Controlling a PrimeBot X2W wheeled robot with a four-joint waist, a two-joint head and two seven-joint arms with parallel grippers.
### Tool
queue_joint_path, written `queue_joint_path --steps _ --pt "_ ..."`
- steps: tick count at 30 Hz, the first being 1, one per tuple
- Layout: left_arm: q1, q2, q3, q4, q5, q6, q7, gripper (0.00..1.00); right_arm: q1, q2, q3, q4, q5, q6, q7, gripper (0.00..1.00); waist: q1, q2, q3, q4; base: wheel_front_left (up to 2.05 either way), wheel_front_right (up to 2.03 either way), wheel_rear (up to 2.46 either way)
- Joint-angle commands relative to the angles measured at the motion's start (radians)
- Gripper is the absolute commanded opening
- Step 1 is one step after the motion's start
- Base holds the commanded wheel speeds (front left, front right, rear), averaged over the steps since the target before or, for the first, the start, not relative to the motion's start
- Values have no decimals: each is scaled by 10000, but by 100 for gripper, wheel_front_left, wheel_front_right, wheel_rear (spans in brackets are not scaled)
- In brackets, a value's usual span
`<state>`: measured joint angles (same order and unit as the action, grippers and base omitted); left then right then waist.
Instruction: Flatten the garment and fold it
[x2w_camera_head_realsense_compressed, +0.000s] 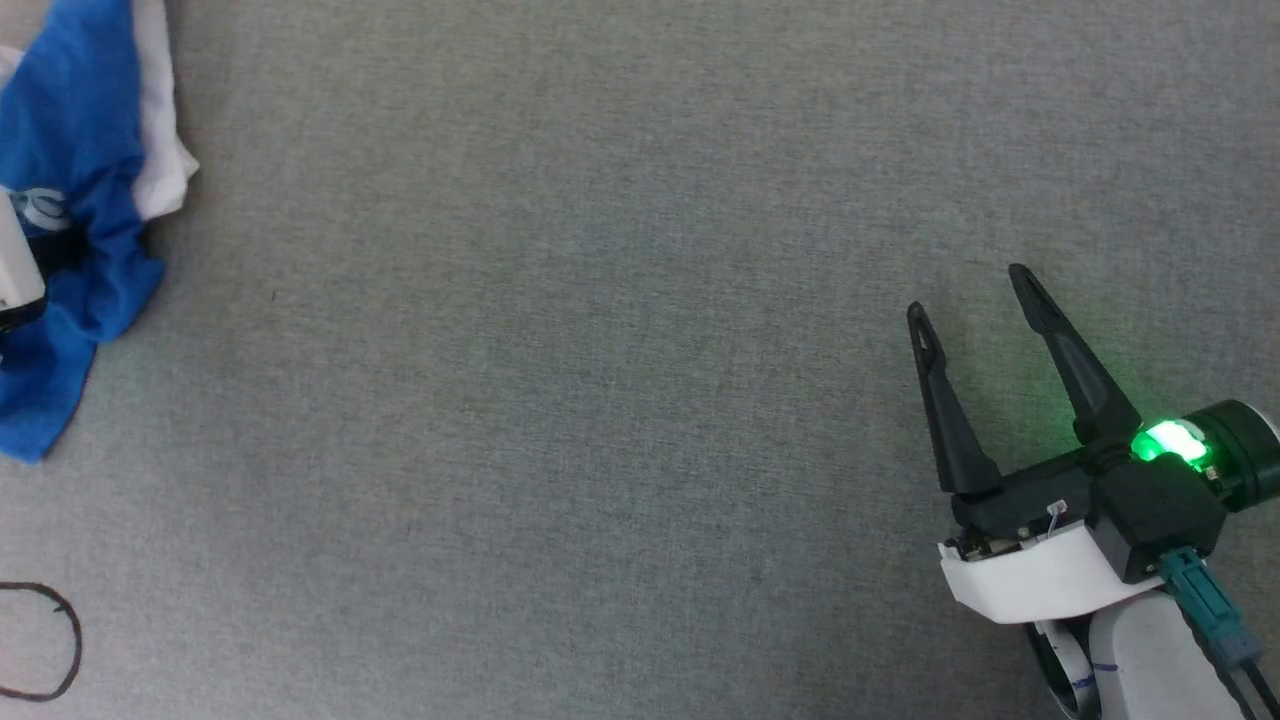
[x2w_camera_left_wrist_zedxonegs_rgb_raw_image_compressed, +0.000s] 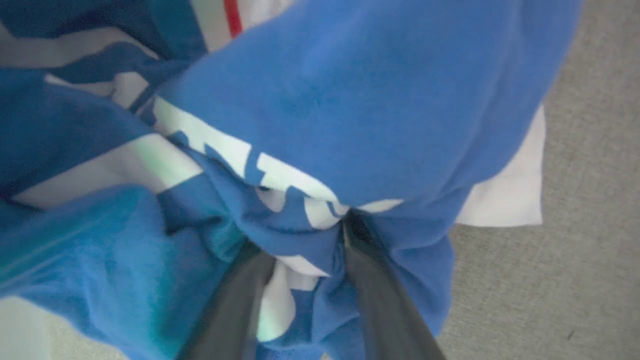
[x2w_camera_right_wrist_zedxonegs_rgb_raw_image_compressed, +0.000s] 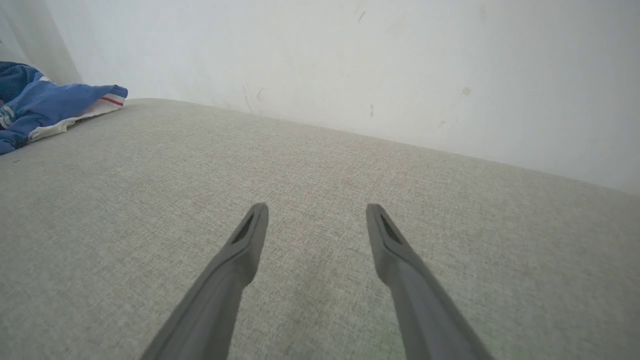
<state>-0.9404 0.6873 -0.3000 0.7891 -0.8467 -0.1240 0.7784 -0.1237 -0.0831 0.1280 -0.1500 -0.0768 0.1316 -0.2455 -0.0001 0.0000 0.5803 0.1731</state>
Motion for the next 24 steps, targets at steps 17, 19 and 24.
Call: queue_joint_path --steps 17,19,24 --pt "697 476 -1065 -1006 -164 -67 -4585 0 29 225 -87 879 339 -9 -140 100 1 0 -2212 126 0 0 0" --pt "636 638 -1294 -1179 84 -67 -5485 0 78 257 -87 1010 421 -9 -149 100 1 0 -2621 123 0 0 0" --pt "380 875 -1968 -1752 794 -67 -7499 0 191 309 -190 1208 635 -9 -158 100 1 0 -3550 104 0 0 0"
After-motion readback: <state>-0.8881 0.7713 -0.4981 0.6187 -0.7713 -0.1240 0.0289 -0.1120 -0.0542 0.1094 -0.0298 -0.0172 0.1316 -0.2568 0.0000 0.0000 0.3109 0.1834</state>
